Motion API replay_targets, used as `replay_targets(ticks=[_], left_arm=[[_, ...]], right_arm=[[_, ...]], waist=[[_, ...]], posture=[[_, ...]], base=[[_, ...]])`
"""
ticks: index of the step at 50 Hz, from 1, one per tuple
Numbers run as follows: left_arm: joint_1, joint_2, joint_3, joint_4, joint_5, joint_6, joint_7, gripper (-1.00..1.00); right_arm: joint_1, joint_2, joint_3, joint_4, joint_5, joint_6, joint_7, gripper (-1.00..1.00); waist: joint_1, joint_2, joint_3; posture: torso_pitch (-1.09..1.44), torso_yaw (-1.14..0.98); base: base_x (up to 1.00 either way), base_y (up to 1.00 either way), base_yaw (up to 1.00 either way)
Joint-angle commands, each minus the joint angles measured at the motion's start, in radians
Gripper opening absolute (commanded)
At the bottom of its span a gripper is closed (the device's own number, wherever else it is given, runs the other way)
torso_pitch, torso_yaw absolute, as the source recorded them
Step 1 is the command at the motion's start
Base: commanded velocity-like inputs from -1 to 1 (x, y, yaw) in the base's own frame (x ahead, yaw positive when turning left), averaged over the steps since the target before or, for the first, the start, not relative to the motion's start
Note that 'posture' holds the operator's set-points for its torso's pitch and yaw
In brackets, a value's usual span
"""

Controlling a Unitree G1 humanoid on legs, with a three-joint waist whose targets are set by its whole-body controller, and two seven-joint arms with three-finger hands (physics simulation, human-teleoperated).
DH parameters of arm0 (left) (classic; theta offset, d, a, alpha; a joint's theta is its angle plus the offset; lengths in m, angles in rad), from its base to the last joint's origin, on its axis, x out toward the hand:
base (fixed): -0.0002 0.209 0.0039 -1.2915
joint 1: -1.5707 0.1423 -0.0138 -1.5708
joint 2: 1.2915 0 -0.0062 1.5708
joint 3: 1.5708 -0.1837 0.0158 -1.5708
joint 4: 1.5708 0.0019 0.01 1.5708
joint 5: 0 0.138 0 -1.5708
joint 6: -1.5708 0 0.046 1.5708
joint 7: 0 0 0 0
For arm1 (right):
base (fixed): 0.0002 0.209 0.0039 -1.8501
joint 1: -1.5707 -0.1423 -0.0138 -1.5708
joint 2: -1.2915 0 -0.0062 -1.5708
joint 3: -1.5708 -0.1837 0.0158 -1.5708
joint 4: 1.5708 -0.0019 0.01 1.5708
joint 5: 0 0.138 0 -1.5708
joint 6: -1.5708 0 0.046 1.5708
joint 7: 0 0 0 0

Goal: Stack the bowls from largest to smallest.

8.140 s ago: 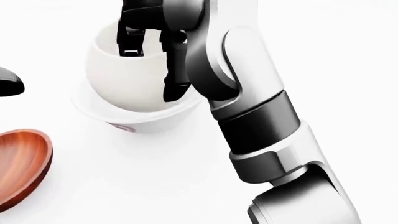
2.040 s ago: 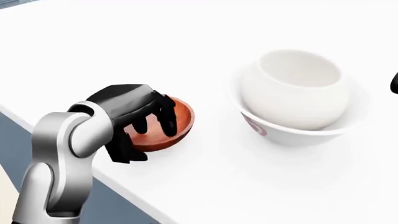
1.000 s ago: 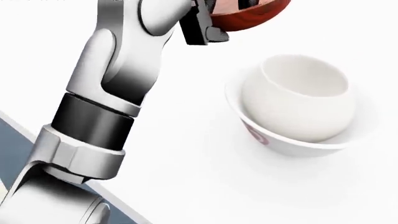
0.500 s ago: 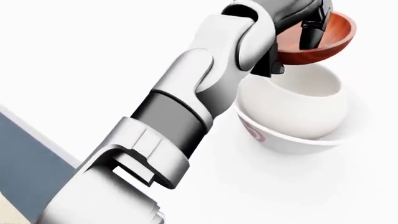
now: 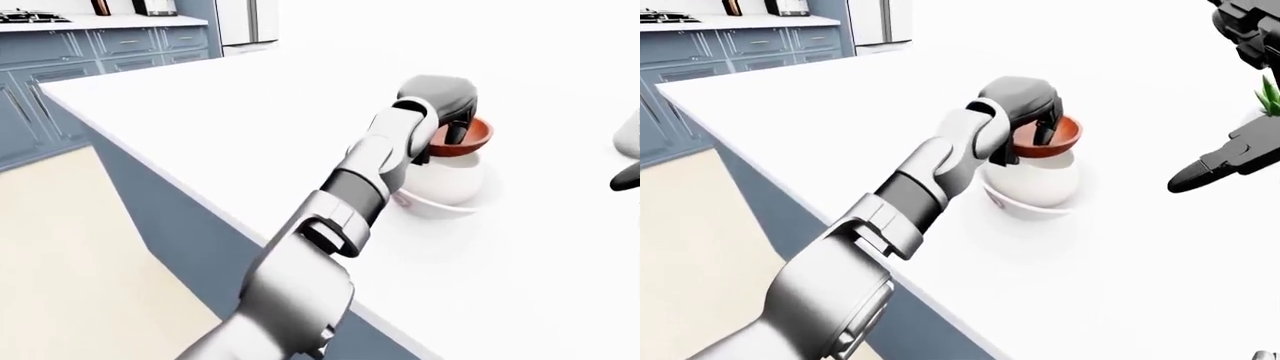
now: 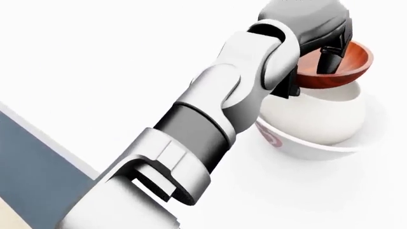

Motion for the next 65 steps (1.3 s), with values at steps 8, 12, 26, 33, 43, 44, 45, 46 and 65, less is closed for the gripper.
replay_targets(ticks=[8,12,26,33,43,44,45,46,65], left_arm=[[-0.034,-0.006,0.007,-0.051,0.002,-0.010,0.052,-0.77],[-0.020,-0.012,0.003,-0.047,0.010,-0.011,0.060,-0.72],[0.017,-0.019,-0.005,-0.041,0.044,-0.026,0.076,-0.25],[0.021,-0.015,-0.005,-0.074,0.049,-0.022,0.053,0.00],[0.045,-0.011,-0.009,-0.182,0.064,-0.008,-0.023,0.13],[0.051,-0.009,-0.010,-0.193,0.066,-0.009,-0.029,0.14],[0.062,-0.007,-0.013,-0.221,0.071,-0.004,-0.049,0.15],[0.073,-0.002,-0.014,-0.263,0.075,0.003,-0.080,0.25],[0.298,0.065,0.009,-0.886,0.075,0.075,-0.458,0.30]], right_arm=[[-0.010,-0.020,-0.019,-0.014,0.006,-0.010,-0.026,1.00],[-0.015,-0.024,-0.015,-0.023,0.008,0.003,-0.025,1.00],[-0.014,-0.020,-0.012,-0.012,0.006,-0.008,-0.031,1.00],[-0.021,-0.028,-0.013,-0.013,0.009,0.000,-0.030,1.00],[-0.033,-0.059,-0.021,-0.008,0.026,0.018,-0.026,1.00],[-0.035,-0.063,-0.021,-0.007,0.029,0.019,-0.026,1.00],[-0.036,-0.069,-0.022,-0.007,0.032,0.022,-0.025,1.00],[-0.042,-0.077,-0.020,-0.005,0.036,0.026,-0.025,1.00],[-0.100,-0.157,0.017,0.012,0.081,0.061,-0.036,1.00]], waist=[[-0.003,-0.014,-0.020],[-0.004,-0.014,-0.021],[-0.004,-0.015,-0.020],[-0.005,-0.011,-0.016],[-0.006,-0.007,-0.012],[-0.006,-0.007,-0.012],[-0.005,-0.006,-0.012],[-0.005,-0.006,-0.012],[0.008,0.001,-0.009]], posture=[[-0.21,0.29],[-0.21,0.29],[-0.21,0.29],[-0.21,0.29],[-0.21,0.29],[-0.21,0.29],[-0.21,0.29],[-0.21,0.29],[-0.21,0.29]], base=[[0.00,0.00,0.00],[0.00,0.00,0.00],[0.00,0.00,0.00],[0.00,0.00,0.00],[0.00,0.00,0.00],[0.00,0.00,0.00],[0.00,0.00,0.00],[0.00,0.00,0.00],[0.00,0.00,0.00]])
